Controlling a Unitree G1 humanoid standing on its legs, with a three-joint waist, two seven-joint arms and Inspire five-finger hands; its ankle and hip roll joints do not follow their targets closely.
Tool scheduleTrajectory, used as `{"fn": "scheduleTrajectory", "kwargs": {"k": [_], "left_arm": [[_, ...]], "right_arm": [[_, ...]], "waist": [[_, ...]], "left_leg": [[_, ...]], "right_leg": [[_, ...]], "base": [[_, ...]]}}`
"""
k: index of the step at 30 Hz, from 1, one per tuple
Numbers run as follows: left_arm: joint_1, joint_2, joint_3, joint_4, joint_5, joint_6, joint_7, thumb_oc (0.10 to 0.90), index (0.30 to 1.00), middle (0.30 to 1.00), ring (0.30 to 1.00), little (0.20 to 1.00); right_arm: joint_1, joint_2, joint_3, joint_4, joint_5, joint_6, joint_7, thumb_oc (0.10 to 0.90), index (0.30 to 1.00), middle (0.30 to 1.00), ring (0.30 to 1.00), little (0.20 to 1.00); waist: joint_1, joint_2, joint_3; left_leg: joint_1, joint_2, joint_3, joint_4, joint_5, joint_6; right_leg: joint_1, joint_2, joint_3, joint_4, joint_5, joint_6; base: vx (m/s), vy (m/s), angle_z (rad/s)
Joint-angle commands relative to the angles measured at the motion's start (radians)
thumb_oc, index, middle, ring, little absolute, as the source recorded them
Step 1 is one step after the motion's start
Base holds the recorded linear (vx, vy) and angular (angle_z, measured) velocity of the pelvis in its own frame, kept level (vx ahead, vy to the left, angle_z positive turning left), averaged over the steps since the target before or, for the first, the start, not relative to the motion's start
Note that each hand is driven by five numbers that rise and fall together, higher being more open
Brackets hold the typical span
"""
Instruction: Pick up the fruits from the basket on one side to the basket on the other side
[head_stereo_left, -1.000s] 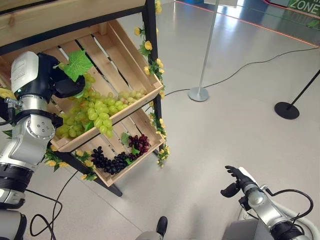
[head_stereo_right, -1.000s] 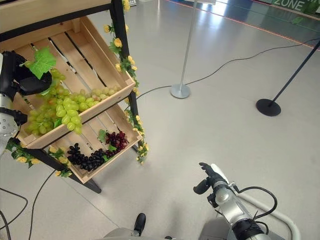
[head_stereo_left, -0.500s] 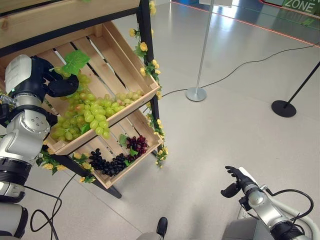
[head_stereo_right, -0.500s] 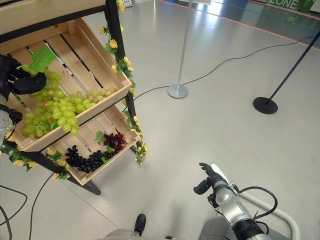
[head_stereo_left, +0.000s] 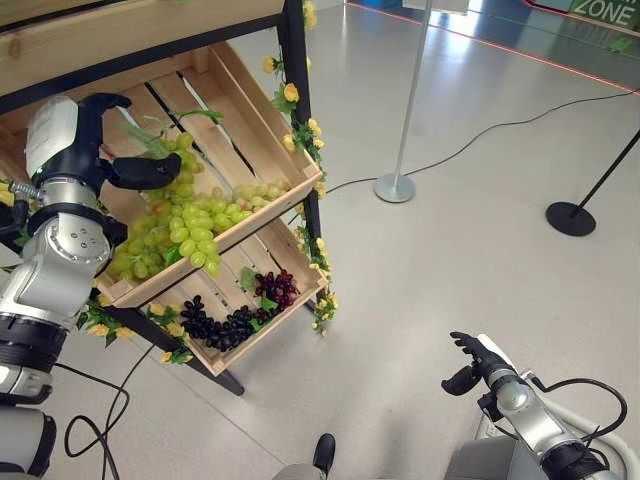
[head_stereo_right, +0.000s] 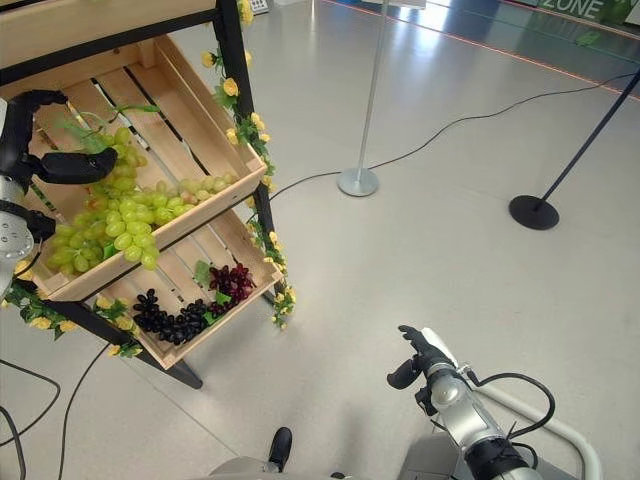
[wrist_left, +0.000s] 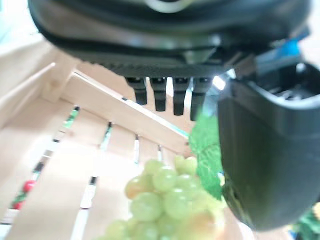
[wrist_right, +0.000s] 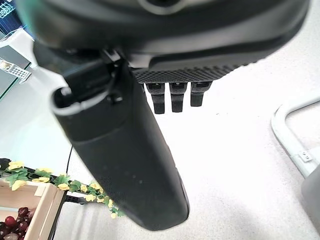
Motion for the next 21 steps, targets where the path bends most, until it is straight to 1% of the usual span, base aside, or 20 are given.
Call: {"fn": "scheduleTrajectory", "kwargs": {"k": [1,4,8,12,15,17,21], "left_arm": [[-0.019,-0.004,0.147,-0.063,0.033,-0.102,0.082,0.8,0.9,0.9,0.9,0.9],[0.007,-0.012,0.169,-0.099,0.044,-0.115,0.095,0.8,0.9,0.9,0.9,0.9],[0.062,-0.04,0.216,-0.192,0.066,-0.147,0.122,0.8,0.9,0.9,0.9,0.9],[0.114,-0.066,0.261,-0.286,0.084,-0.17,0.119,0.8,0.9,0.9,0.9,0.9],[0.136,-0.082,0.275,-0.318,0.093,-0.178,0.116,0.8,0.9,0.9,0.9,0.9],[0.169,-0.107,0.291,-0.365,0.114,-0.205,0.116,0.8,0.9,0.9,0.9,0.9],[0.206,-0.13,0.309,-0.415,0.138,-0.225,0.123,0.8,0.9,0.9,0.9,0.9]], "right_arm": [[-0.032,-0.08,0.003,-0.049,-0.022,-0.075,-0.018,0.8,0.9,0.9,0.9,0.9],[-0.028,-0.077,-0.001,-0.053,-0.022,-0.073,-0.019,0.8,0.9,0.9,0.9,0.9],[-0.02,-0.066,-0.011,-0.056,-0.026,-0.072,-0.024,0.8,0.9,0.9,0.9,0.9],[-0.012,-0.054,-0.022,-0.064,-0.039,-0.062,-0.022,0.8,0.9,0.9,0.9,0.9],[-0.01,-0.049,-0.025,-0.065,-0.042,-0.059,-0.023,0.8,0.9,0.9,0.9,0.9],[-0.006,-0.042,-0.029,-0.071,-0.047,-0.049,-0.022,0.8,0.9,0.9,0.9,0.9],[-0.002,-0.037,-0.034,-0.075,-0.052,-0.043,-0.021,0.8,0.9,0.9,0.9,0.9]], "waist": [[0.019,0.016,-0.091],[0.022,0.014,-0.092],[0.03,0.007,-0.093],[0.037,0.004,-0.093],[0.039,0.003,-0.093],[0.043,0.001,-0.091],[0.047,-0.001,-0.09]], "left_leg": [[0.073,0.068,0.081,0.002,-0.103,-0.058],[0.073,0.068,0.078,0.002,-0.103,-0.058],[0.071,0.067,0.073,0.002,-0.103,-0.057],[0.07,0.068,0.069,0.002,-0.102,-0.057],[0.07,0.067,0.067,0.002,-0.102,-0.057],[0.07,0.067,0.063,0.002,-0.102,-0.056],[0.071,0.066,0.059,0.002,-0.101,-0.055]], "right_leg": [[-0.078,-0.044,0.031,-0.002,0.112,0.042],[-0.077,-0.044,0.03,-0.002,0.111,0.041],[-0.076,-0.045,0.027,-0.002,0.111,0.04],[-0.075,-0.046,0.026,-0.002,0.111,0.039],[-0.075,-0.046,0.025,-0.002,0.111,0.039],[-0.074,-0.047,0.024,-0.002,0.111,0.038],[-0.073,-0.048,0.022,-0.002,0.112,0.038]], "base": [[0.0,0.0,0.0],[0.0,0.0,0.0],[0.0,0.0,0.0],[0.0,0.0,0.0],[0.0,0.0,0.0],[0.0,0.0,0.0],[0.0,0.0,0.0]]}}
